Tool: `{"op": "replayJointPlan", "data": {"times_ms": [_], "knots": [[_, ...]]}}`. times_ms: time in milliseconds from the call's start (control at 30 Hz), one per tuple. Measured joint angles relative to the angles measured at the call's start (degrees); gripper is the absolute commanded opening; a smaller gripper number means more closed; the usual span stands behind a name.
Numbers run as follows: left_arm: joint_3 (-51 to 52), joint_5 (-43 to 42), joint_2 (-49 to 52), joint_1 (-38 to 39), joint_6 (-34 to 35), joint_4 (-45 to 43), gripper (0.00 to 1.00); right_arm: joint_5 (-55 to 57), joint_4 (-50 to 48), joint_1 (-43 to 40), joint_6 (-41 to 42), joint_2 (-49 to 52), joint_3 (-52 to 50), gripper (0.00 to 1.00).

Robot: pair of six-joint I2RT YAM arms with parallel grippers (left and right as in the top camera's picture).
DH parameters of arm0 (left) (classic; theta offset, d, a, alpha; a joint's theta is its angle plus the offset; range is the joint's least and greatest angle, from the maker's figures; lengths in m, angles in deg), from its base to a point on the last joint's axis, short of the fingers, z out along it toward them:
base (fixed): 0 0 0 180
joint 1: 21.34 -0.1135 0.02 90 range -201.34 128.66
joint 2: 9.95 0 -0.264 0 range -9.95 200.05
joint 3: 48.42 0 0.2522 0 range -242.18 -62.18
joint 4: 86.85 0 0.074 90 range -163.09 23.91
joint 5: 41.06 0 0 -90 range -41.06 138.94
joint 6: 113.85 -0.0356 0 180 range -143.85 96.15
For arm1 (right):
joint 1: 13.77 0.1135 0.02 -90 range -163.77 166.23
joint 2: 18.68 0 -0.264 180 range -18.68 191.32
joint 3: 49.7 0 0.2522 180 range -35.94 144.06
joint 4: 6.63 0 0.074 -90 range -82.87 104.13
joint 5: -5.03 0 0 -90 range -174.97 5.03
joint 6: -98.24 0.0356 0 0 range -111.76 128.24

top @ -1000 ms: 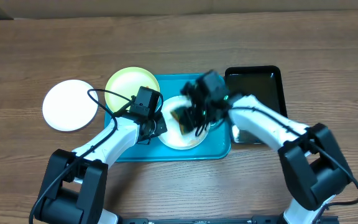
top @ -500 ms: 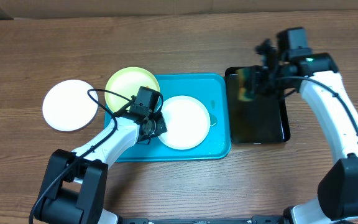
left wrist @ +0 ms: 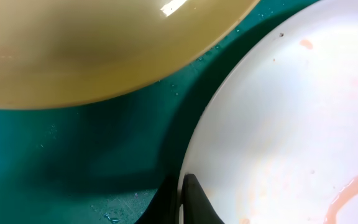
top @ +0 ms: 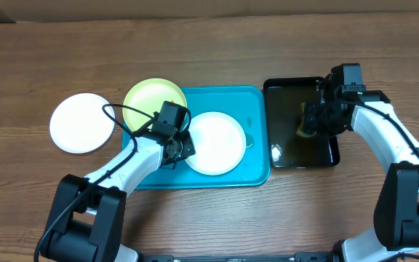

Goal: Clean dirty plates on tray and stack at the side
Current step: 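Return the sponge to the black water tray with the right gripper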

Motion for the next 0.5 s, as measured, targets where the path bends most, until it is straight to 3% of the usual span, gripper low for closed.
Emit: {"op": "replayJointPlan", "data": {"times_ms": [67, 267, 300, 367, 400, 500], "knots": [[0.0, 0.0, 0.0, 0.0, 0.0, 0.0, 0.04, 0.8, -0.4, 0.0, 0.4, 0.0, -0.6, 0.13], [0.0, 0.0, 0.0, 0.0, 0.0, 0.0, 0.06, 2.9, -0.3, 0.0, 1.6, 0.0, -2.3, 0.41], [0.0, 0.0, 0.0, 0.0, 0.0, 0.0, 0.06, 3.0, -0.4, 0.0, 1.7, 0.0, -2.3, 0.5], [0.0, 0.0, 0.0, 0.0, 0.0, 0.0, 0.06, 3.1, -0.4, 0.0, 2.0, 0.0, -2.3, 0.9], [0.0, 0.0, 0.0, 0.0, 0.0, 0.0, 0.07, 3.1, -0.3, 0.0, 1.6, 0.0, -2.3, 1.0], [0.0, 0.0, 0.0, 0.0, 0.0, 0.0, 0.08, 3.3, -0.4, 0.0, 1.4, 0.0, -2.3, 1.0]]}}
